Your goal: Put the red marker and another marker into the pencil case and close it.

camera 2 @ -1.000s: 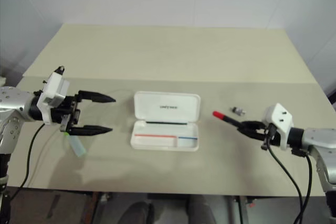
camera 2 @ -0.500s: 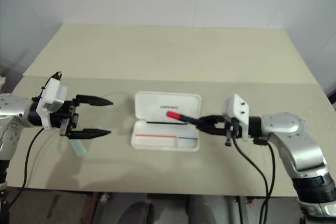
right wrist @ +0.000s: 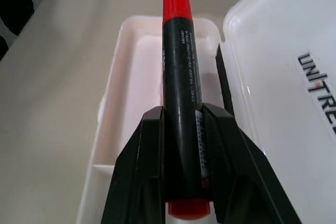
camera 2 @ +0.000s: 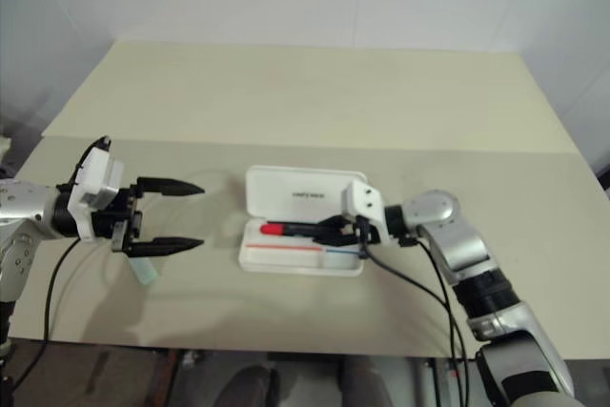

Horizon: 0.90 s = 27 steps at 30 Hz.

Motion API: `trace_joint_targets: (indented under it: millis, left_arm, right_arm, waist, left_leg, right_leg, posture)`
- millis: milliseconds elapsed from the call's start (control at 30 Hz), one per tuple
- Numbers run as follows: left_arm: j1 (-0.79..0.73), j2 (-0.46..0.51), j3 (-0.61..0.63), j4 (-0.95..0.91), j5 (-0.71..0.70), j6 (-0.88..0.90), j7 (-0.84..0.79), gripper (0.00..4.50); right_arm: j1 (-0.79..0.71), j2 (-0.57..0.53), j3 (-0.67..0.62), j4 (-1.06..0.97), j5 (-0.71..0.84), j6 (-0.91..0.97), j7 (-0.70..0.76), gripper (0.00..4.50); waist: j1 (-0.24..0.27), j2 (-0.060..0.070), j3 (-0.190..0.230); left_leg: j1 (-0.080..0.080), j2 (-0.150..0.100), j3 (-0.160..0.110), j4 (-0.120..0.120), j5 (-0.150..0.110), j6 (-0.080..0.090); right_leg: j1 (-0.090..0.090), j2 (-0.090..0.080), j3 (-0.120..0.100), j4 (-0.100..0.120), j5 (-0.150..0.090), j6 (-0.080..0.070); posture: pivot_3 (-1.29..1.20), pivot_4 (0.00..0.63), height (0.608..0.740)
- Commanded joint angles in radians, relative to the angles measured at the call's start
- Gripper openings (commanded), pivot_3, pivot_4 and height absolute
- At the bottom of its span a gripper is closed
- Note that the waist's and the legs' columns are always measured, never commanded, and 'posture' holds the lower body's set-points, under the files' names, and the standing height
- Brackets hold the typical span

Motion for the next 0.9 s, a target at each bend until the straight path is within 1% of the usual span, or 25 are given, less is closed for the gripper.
trace_joint_targets:
  millis: [33, 233, 300, 333, 433, 467, 500, 633, 833, 900]
  left_arm:
    - [0.003, 0.003, 0.031, -0.039, -0.022, 0.005, 0.012, 4.5]
    - [0.003, -0.005, 0.026, -0.048, -0.023, 0.011, 0.028, 4.5]
    - [-0.003, -0.009, 0.021, -0.047, -0.021, 0.012, 0.031, 4.5]
    - [-0.006, -0.011, 0.019, -0.046, -0.02, 0.011, 0.031, 4.5]
    - [-0.014, -0.014, 0.014, -0.04, -0.017, 0.01, 0.03, 4.5]
    - [-0.017, -0.015, 0.012, -0.038, -0.016, 0.009, 0.03, 4.5]
    - [-0.02, -0.016, 0.01, -0.036, -0.016, 0.009, 0.03, 4.5]
    - [-0.027, -0.02, 0.005, -0.034, -0.016, 0.01, 0.028, 4.5]
    - [-0.01, -0.025, 0.022, -0.048, -0.022, 0.023, 0.048, 4.5]
    - [0.017, -0.036, 0.045, -0.077, -0.035, 0.047, 0.087, 4.5]
  right_arm:
    - [-0.029, 0.017, -0.001, 0.01, -0.013, -0.037, 0.014, 0.65]
    - [-0.023, 0.031, -0.004, 0.015, -0.032, -0.024, 0.01, 0.65]
    - [-0.023, 0.037, -0.01, 0.013, -0.033, -0.025, 0.001, 1.39]
    - [-0.023, 0.039, -0.012, 0.011, -0.034, -0.024, -0.002, 1.65]
    - [-0.021, 0.049, -0.023, -0.006, -0.02, -0.011, -0.01, 2.75]
    - [-0.021, 0.054, -0.029, -0.014, -0.014, -0.006, -0.015, 3.03]
    - [-0.02, 0.058, -0.034, -0.025, -0.006, 0.003, -0.02, 3.4]
    - [-0.01, 0.066, -0.061, -0.101, 0.041, 0.062, -0.039, 3.4]
    - [0.029, 0.053, -0.143, -0.297, 0.177, 0.225, -0.105, 3.4]
    - [0.056, 0.03, -0.188, -0.375, 0.238, 0.294, -0.13, 3.78]
  waist:
    - [0.0, 0.0, 0.0]
    - [-0.002, 0.0, 0.0]
    - [-0.003, 0.0, 0.0]
    - [-0.003, 0.0, 0.0]
    - [-0.003, 0.0, 0.0]
    - [-0.003, 0.0, 0.0]
    - [-0.003, 0.0, 0.0]
    - [-0.002, 0.0, 0.0]
    - [0.0, 0.0, 0.0]
    - [0.001, 0.0, 0.0]
  left_leg:
    - [0.0, 0.0, 0.0, 0.0, 0.0, 0.0]
    - [0.0, 0.0, 0.0, 0.0, 0.0, 0.0]
    - [0.0, 0.0, 0.0, 0.0, 0.0, 0.0]
    - [0.0, 0.0, 0.0, 0.0, 0.0, 0.0]
    - [0.0, 0.0, 0.0, 0.0, 0.0, 0.0]
    - [0.0, 0.0, 0.0, 0.0, 0.0, 0.0]
    - [0.0, 0.0, 0.0, 0.0, 0.0, 0.0]
    - [0.0, 0.0, -0.001, 0.0, 0.0, 0.0]
    - [0.0, 0.0, -0.002, -0.001, 0.0, 0.0]
    - [0.0, 0.001, -0.002, -0.001, 0.0, 0.0]
  right_leg:
    - [0.0, 0.0, 0.0, 0.0, 0.0, 0.0]
    - [0.0, 0.0, 0.0, 0.0, 0.0, 0.0]
    - [0.0, 0.0, 0.0, 0.0, 0.0, 0.0]
    - [0.0, 0.0, 0.0, 0.0, 0.0, 0.0]
    - [0.0, 0.0, 0.0, 0.0, 0.0, 0.0]
    - [0.0, 0.0, 0.0, 0.0, 0.0, 0.0]
    - [0.0, 0.0, 0.0, 0.0, 0.0, 0.0]
    - [-0.001, 0.0, 0.0, 0.0, 0.0, 0.0]
    - [-0.001, 0.0, 0.0, 0.0, 0.0, 0.0]
    - [0.0, -0.001, 0.0, 0.0, 0.0, 0.0]
  posture:
    - [0.0, 0.15, 0.74]
    - [0.0, 0.15, 0.74]
    - [0.0, 0.15, 0.74]
    - [0.0, 0.15, 0.74]
    - [0.0, 0.15, 0.74]
    - [0.0, 0.15, 0.74]
    - [0.0, 0.15, 0.74]
    - [0.0, 0.15, 0.74]
    - [0.0, 0.15, 0.74]
    - [0.0, 0.15, 0.74]
